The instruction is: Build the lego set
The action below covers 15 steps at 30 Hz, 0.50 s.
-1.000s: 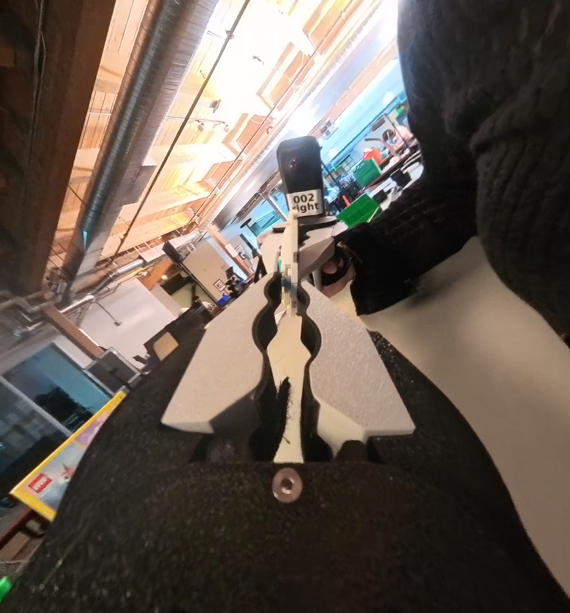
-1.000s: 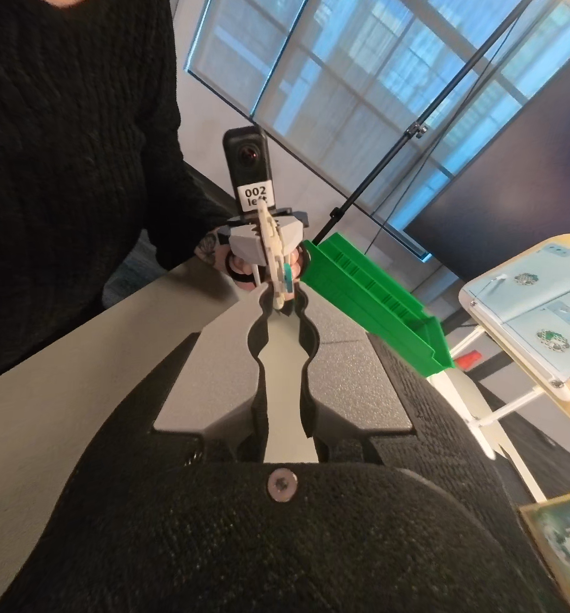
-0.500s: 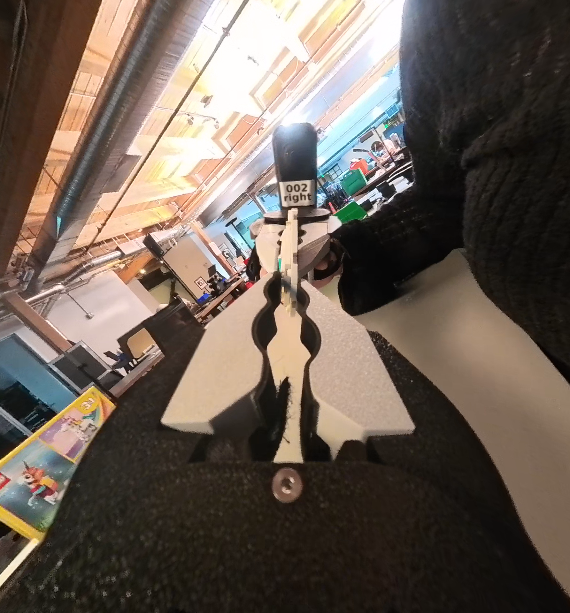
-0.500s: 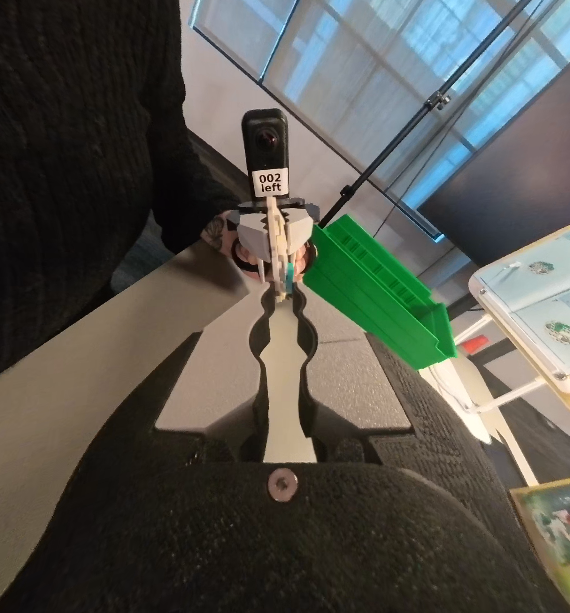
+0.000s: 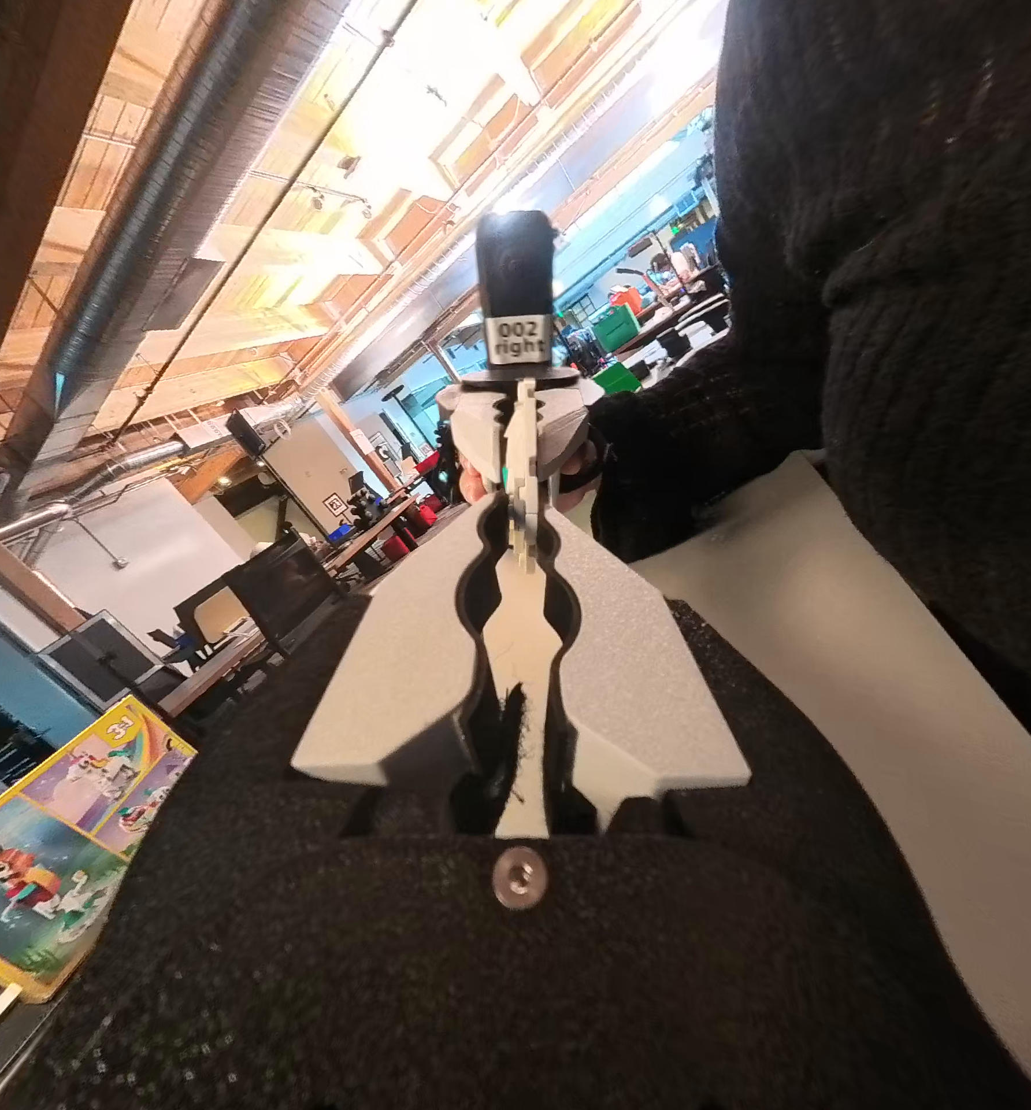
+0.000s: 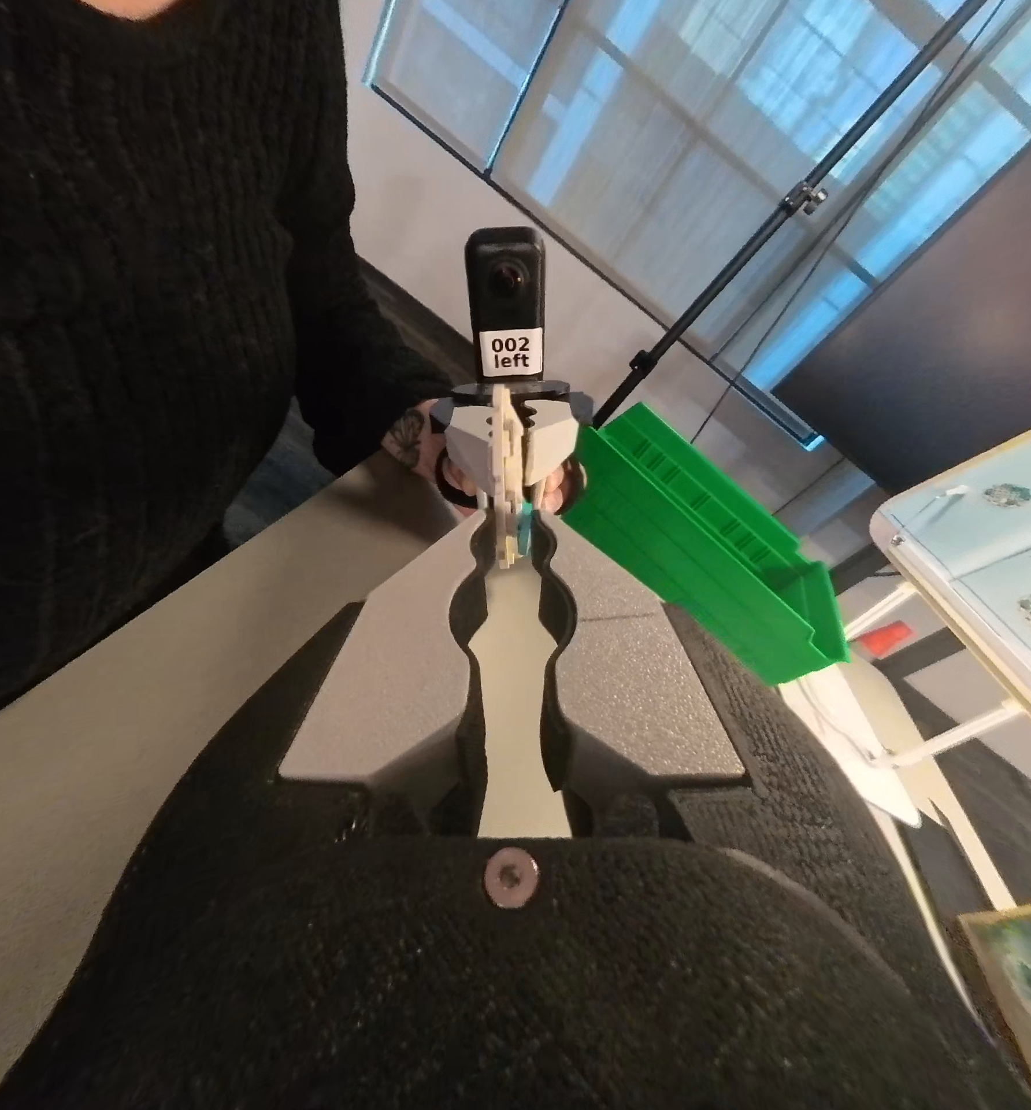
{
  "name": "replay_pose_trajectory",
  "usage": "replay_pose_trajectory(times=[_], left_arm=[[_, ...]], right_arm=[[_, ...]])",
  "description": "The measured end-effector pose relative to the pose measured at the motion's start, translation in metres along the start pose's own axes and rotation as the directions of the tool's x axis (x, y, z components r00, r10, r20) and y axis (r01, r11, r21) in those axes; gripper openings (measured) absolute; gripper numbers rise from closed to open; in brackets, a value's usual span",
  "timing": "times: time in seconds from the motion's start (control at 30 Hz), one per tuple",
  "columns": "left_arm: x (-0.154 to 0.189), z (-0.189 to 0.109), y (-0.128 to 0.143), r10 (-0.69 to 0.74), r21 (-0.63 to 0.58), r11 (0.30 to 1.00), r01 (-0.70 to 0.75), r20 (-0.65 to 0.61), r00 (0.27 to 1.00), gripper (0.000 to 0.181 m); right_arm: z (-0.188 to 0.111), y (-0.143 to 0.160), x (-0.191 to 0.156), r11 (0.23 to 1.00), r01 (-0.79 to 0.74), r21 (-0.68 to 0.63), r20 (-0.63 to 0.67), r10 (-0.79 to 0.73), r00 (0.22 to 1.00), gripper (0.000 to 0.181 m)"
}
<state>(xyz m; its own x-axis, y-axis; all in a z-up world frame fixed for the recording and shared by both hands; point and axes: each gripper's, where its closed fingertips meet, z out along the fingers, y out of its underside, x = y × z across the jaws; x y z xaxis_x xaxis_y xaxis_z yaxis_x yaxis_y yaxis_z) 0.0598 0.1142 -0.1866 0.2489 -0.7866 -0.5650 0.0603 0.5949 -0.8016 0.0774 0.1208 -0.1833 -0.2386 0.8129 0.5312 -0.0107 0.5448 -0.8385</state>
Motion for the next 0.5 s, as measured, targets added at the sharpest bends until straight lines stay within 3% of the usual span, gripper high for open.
replay_pose_trajectory(times=[0.27,0.5], left_arm=[[0.0052,0.0007,0.0003,0.012,-0.008,1.000,-0.012,-0.028,1.000,0.006],[0.0090,0.0000,0.0002,-0.021,-0.013,1.000,0.020,-0.072,0.997,0.006]], right_arm=[[-0.0007,0.0036,-0.0046,0.998,-0.034,-0.043,0.049,0.036,0.998,0.009],[0.0002,0.0064,-0.0099,0.993,0.039,-0.109,0.071,-0.031,0.997,0.009]])
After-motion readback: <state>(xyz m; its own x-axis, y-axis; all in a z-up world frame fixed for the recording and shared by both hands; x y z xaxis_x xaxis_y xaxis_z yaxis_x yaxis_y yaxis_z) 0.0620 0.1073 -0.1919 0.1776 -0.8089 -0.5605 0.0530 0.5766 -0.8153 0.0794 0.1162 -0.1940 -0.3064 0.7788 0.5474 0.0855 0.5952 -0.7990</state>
